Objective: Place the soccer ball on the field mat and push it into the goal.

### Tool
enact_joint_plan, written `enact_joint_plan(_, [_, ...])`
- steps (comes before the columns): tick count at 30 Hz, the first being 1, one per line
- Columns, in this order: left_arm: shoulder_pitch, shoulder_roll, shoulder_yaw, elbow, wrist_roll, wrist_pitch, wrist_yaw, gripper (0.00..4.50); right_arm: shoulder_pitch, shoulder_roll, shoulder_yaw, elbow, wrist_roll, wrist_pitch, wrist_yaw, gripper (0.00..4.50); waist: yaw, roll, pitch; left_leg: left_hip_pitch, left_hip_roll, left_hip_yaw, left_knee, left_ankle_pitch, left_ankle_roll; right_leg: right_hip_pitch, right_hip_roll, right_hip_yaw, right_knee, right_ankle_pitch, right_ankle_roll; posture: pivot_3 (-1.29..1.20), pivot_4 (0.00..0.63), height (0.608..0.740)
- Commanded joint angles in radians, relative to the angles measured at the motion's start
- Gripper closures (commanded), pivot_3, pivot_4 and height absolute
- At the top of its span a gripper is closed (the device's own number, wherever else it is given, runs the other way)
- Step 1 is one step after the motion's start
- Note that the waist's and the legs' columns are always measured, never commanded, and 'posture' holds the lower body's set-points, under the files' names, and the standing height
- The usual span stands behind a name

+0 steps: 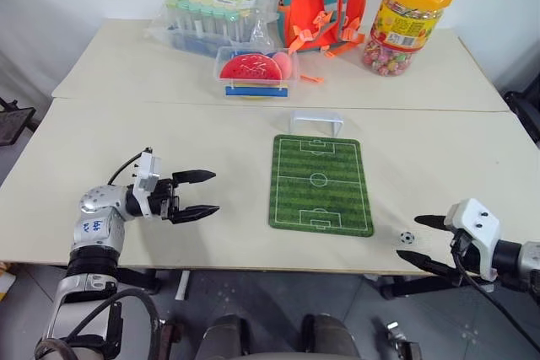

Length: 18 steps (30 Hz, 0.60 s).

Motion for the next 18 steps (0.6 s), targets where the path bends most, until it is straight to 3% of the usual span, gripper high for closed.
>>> enact_joint_plan(1, [0.021, 0.012, 0.003, -0.061, -0.028, 0.009, -0.02, 0.0, -0.034, 0.005, 0.033, 0.063, -0.034, -0.036, 0.015, 0.02, 0.0, 0.0, 0.0, 0.0, 0.0, 0.0, 0.0, 0.0, 0.0, 0.0, 0.0, 0.0, 0.0, 0.0, 0.0, 0.0, 0.15, 0.74])
enact_joint_plan(3, [0.03, 0.015, 0.005, -0.073, -0.031, 0.015, -0.015, 0.0, -0.051, 0.013, 0.054, 0.1, -0.05, -0.055, 0.018, 0.02, 0.0, 0.0, 0.0, 0.0, 0.0, 0.0, 0.0, 0.0, 0.0, 0.0, 0.0, 0.0, 0.0, 0.0, 0.0, 0.0, 0.15, 0.74])
enact_joint_plan(6, [0.038, 0.018, 0.007, -0.084, -0.033, 0.018, -0.011, 0.0, -0.069, 0.031, 0.062, 0.126, -0.055, -0.078, 0.018, 0.6, -0.001, 0.0, 0.0, 0.0, 0.0, 0.0, 0.0, 0.0, 0.0, 0.0, 0.0, 0.0, 0.0, 0.0, 0.0, 0.0, 0.15, 0.74])
enact_joint_plan(15, [0.013, 0.004, 0.001, -0.048, -0.027, -0.002, -0.015, 0.0, -0.076, 0.055, 0.047, 0.091, -0.053, -0.094, 0.002, 3.66, -0.001, 0.0, 0.0, 0.0, 0.0, 0.0, 0.0, 0.0, 0.0, 0.0, 0.0, 0.0, 0.0, 0.0, 0.0, 0.0, 0.15, 0.74])
enact_joint_plan(18, [0.004, -0.005, -0.005, -0.033, -0.026, -0.015, -0.025, 0.0, -0.066, 0.049, 0.024, 0.042, -0.041, -0.084, -0.002, 3.66, 0.001, 0.0, 0.0, 0.0, 0.0, 0.0, 0.0, 0.0, 0.0, 0.0, 0.0, 0.0, 0.0, 0.0, 0.0, 0.0, 0.15, 0.74])
